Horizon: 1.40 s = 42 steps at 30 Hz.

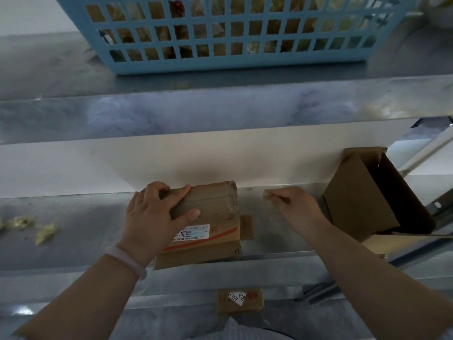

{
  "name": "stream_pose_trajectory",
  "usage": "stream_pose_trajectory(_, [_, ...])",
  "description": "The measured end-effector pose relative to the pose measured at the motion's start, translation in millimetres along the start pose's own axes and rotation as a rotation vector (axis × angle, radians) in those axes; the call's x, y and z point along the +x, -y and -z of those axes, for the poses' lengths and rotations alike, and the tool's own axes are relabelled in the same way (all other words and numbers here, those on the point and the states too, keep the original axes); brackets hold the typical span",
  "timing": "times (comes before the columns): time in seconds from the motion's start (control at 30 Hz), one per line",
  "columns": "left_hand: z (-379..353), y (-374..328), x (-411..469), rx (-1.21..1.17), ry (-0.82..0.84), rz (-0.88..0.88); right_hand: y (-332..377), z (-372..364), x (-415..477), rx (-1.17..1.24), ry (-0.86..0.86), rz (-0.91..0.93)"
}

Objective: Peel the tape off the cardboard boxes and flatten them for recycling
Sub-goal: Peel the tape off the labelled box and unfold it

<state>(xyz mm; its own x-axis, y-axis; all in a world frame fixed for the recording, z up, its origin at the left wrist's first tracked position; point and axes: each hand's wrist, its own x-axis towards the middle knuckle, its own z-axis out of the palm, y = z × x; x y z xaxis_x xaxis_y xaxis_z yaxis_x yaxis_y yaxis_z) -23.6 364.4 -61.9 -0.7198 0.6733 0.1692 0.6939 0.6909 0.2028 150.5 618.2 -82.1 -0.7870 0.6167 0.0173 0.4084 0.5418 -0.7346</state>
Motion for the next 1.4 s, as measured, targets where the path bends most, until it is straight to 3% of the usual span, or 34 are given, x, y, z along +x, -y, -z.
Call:
stream_pose_trajectory(0.13, [1.4,-1.5,-1.2,0.000,-0.009,-0.004,-9.5,7.5,2.8,0.174,-0.161,-0.243])
stream_pose_trajectory(0.4, [3.6,-3.4,-1.4,0.014,-0.002,-0.003,-9.1,9.1,20.7,-0.216,-0.072,-0.214])
stream_pose_trajectory(0.53, [3.8,-2.8,-0.2,-0.010,0.006,0.005,-11.5,1.9,23.3,-0.050,-0.076,-0.246])
stream_pose_trajectory(0.67, [5.6,0.6,5.6,-0.022,0.058,0.019,5.1,-5.9,18.7,-0.043,-0.055,-0.105])
stream_pose_trajectory(0.77, [6.0,0.9,14.1,-0.094,0.110,0.033,36.3,-17.9,4.5,0.093,0.092,-0.047])
stream_pose_trajectory(0.9, [7.0,4.5,29.4,-0.172,0.141,0.062,64.2,-43.5,-7.1,0.378,0.290,-0.117])
stream_pose_trajectory(1.03, [7.3,14.8,36.1,-0.225,0.167,0.050,59.9,-54.5,-8.6,0.659,0.276,-0.194])
stream_pose_trajectory(1.17, [4.2,16.2,32.5,-0.199,0.091,-0.005,54.7,-59.8,-7.6,0.824,0.261,-0.288])
stream_pose_trajectory(1.3, [8.2,25.7,30.4,-0.312,0.024,0.035,54.0,-62.1,-9.7,0.808,0.229,-0.283])
stream_pose_trajectory(1.4, [16.4,43.6,20.7,-0.365,0.074,0.059,54.7,-62.0,-13.1,0.732,0.172,-0.232])
